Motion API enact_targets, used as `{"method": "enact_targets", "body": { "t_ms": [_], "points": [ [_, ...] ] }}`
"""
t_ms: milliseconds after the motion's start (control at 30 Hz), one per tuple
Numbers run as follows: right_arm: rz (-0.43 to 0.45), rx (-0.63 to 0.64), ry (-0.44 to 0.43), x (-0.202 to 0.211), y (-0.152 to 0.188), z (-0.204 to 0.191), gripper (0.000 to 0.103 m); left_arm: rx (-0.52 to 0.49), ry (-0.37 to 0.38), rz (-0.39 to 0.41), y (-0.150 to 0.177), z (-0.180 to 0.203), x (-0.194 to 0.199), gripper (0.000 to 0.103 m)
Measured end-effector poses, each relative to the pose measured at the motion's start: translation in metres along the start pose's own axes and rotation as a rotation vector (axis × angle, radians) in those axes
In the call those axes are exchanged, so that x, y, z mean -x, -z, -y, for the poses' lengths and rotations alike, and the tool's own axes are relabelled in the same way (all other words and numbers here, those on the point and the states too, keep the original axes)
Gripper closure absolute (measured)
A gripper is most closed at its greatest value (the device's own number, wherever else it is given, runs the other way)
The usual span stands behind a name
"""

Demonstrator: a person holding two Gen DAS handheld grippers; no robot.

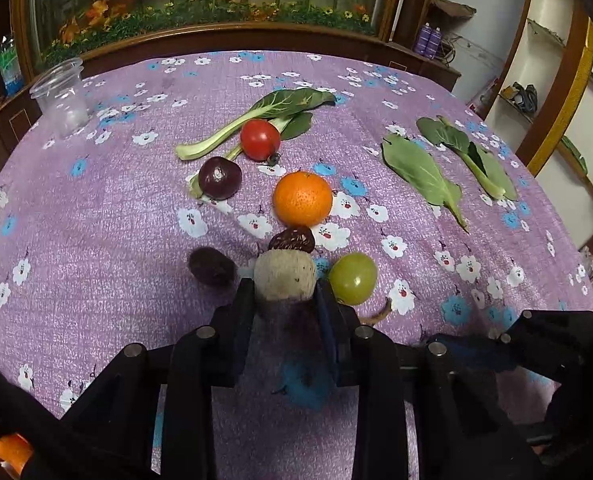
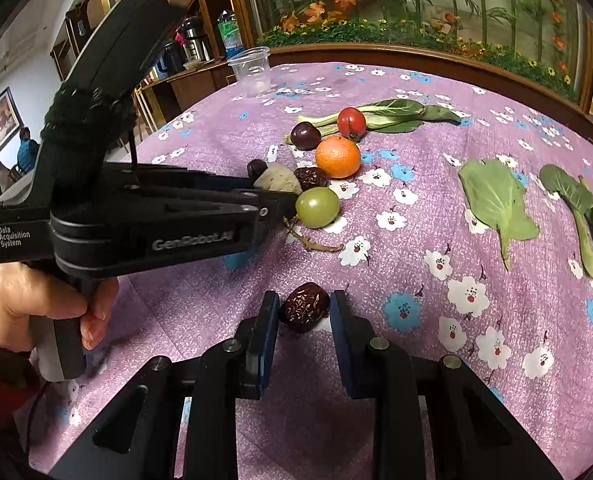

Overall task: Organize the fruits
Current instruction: 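Grasp a beige round piece with the left gripper while the right grasps a dark date, then carry the beige piece and date into the tray and open both grippers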

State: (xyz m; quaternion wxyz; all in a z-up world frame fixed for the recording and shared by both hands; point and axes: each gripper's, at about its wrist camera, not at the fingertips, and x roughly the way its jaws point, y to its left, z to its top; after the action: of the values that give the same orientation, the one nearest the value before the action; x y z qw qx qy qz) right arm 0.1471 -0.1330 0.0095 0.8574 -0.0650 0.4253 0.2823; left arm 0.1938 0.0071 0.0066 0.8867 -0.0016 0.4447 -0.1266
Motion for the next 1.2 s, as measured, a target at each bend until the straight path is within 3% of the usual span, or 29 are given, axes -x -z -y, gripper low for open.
{"method": "enact_targets", "body": {
  "t_ms": [267, 567, 867, 1200],
  "points": [
    [0.021, -0.04, -0.027, 0.013, 0.003, 0.004, 0.077, 0.078, 0.021, 0.036, 0.014, -0.01, 0.021, 0.077],
    [0.086, -0.034, -0.075, 0.049, 0.003, -0.018, 0.077, 0.122, 0.006, 0.105, 0.055, -0.019, 0.107, 0.077],
    [0.112, 0.039, -0.168, 0.072, 0.01, -0.089, 0.077, 0.185, -0.095, 0.172, 0.127, -0.048, 0.203, 0.076],
    [0.113, 0.127, -0.254, 0.079, 0.012, -0.162, 0.077, 0.281, -0.213, 0.2, 0.179, -0.085, 0.25, 0.076]
  ]
}}
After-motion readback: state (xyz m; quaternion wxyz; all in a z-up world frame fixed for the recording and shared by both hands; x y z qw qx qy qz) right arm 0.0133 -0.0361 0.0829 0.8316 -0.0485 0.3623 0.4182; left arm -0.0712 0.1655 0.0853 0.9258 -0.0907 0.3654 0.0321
